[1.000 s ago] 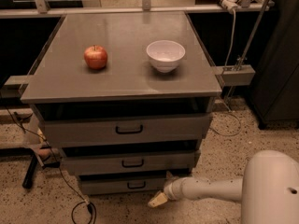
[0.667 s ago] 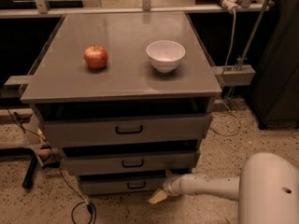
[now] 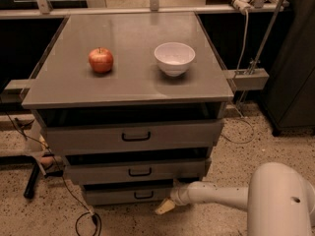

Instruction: Open bottom drawer

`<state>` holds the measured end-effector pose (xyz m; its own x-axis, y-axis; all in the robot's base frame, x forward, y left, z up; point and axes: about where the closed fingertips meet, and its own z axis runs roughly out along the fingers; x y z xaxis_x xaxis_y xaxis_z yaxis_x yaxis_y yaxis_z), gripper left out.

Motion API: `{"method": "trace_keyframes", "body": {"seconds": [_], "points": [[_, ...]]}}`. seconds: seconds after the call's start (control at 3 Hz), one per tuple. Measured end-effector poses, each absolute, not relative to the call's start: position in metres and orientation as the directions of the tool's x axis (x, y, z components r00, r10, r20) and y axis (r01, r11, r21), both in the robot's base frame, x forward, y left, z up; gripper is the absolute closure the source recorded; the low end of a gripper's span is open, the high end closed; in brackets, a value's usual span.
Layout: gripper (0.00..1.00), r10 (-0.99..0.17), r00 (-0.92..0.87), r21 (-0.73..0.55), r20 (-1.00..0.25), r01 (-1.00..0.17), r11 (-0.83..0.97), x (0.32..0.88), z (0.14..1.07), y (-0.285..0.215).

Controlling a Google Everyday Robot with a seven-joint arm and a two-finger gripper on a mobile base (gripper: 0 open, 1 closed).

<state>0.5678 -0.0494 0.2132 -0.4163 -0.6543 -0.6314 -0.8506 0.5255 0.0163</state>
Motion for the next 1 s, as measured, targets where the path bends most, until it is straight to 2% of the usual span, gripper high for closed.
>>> {"method": "trace_keyframes", "body": {"seconds": [1.0], "points": [[0.00,-0.706,-0.439,0.060,-0.556,-0.868,0.492,0.564,0.183,-0.040]]}}
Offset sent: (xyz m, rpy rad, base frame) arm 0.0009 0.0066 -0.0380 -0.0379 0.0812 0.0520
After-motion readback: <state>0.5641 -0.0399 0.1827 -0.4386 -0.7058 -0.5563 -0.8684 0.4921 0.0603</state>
